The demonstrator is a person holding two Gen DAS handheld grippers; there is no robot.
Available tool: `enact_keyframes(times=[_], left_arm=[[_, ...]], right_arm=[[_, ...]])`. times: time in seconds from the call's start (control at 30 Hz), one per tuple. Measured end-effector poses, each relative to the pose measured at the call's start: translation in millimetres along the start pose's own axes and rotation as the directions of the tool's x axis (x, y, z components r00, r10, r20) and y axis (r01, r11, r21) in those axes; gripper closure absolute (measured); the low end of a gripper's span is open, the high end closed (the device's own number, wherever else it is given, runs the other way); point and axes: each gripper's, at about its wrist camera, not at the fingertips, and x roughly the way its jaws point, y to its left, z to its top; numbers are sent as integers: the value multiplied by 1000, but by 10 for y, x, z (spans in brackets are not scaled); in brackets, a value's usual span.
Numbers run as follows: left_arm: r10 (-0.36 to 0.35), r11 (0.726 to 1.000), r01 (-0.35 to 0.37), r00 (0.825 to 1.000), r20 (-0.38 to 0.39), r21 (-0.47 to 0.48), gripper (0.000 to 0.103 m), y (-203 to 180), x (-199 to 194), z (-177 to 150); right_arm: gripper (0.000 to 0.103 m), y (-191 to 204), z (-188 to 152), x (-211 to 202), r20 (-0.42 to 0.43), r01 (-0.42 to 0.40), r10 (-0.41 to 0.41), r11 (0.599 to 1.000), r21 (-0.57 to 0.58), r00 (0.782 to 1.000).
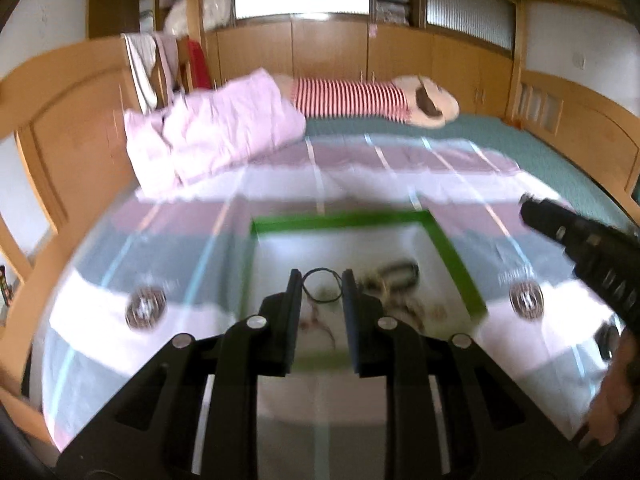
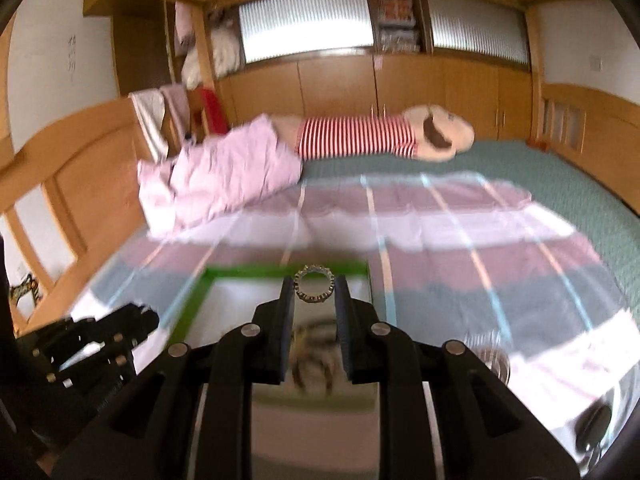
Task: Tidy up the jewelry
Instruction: 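Carry both rings into the green box and open both grippers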
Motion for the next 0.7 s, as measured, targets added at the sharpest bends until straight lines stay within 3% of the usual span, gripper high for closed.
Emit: enact_keyframes(times=[0.13,0.27,0.43,0.7], left_arm=[[-3,1000,3,1000,-26,-20,83,93,342,217],[16,999,-20,993,-118,-38,82,171,846,85],[11,999,-19,984,-175,-44,82,234,1154,-116],[-7,998,-6,977,-213,-60,82,289,1414,-215]], right_arm=[[82,47,74,498,-88,4,-3,1000,5,996],[83,83,-270,997,-198,49,-53,998,-26,979],[83,58,-627,1385,-292,76,-84,996,-38,953],[82,9,-721,1547,-317,93,-101,995,-40,943]])
